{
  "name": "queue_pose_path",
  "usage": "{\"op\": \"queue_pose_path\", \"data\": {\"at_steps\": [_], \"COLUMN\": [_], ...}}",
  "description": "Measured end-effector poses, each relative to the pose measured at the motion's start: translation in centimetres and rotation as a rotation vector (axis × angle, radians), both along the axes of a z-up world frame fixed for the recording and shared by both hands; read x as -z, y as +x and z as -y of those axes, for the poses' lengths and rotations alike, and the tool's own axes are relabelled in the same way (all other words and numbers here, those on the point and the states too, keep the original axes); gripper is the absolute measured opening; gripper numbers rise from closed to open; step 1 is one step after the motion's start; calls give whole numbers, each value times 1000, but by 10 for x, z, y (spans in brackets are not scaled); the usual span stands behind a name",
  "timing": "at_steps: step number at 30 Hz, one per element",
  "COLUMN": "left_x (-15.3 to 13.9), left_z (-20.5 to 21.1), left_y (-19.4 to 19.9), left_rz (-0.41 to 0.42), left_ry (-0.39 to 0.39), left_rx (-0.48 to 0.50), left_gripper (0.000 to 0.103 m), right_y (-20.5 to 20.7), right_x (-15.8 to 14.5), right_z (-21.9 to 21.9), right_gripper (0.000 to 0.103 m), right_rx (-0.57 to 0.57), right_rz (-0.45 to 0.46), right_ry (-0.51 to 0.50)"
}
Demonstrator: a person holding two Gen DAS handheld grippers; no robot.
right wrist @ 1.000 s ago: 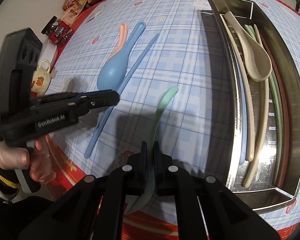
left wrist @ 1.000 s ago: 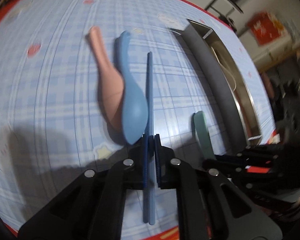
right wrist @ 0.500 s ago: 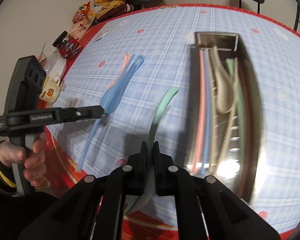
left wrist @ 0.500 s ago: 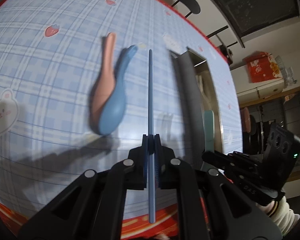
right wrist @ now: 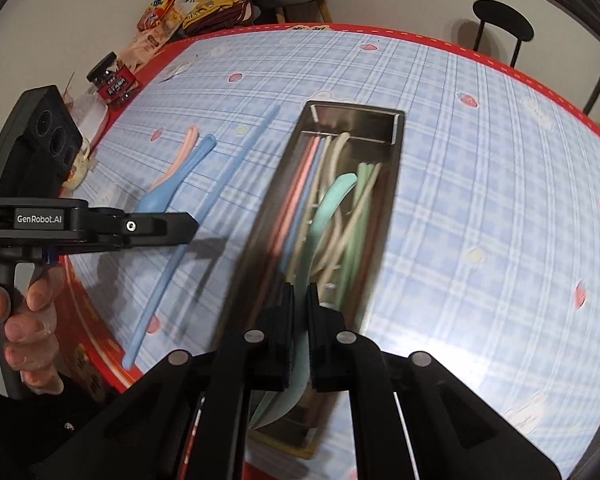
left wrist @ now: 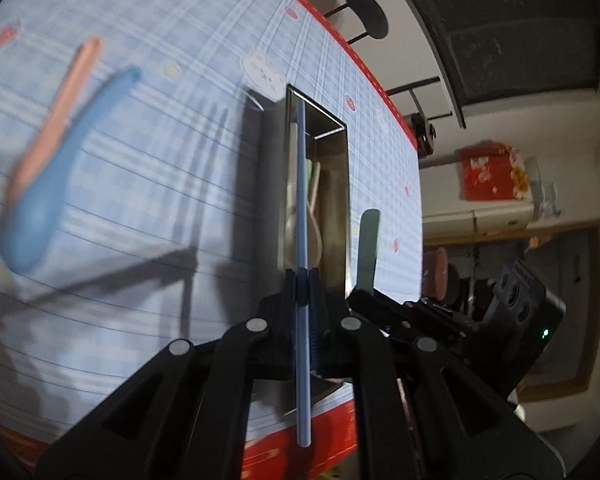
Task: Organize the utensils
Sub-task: 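Lower the blue chopstick into the tray with the left tool while the right tool drops the green spoon in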
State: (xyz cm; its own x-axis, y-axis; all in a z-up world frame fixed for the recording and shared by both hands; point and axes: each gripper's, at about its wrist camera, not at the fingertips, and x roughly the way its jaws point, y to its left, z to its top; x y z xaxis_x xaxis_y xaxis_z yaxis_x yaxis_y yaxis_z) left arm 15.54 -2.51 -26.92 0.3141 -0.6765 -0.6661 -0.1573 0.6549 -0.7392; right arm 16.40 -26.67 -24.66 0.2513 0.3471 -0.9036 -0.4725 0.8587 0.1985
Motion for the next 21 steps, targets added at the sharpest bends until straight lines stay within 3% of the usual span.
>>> {"op": "queue_pose_path", "data": {"at_steps": [9, 21], "left_x": [16, 22], "left_z": [29, 41], "left_y": [5, 13], "left_rz": [-43, -48], "left_ry": [22, 73], "left_rx": [-53, -50], "left_gripper": [10, 10], "right_y": [19, 28], "right_x": [7, 19], "right_z": [24, 8], "right_gripper": [7, 7], "right_rx": [-32, -49], "right_rz": [-15, -33], "right_ry": [-15, 18]}}
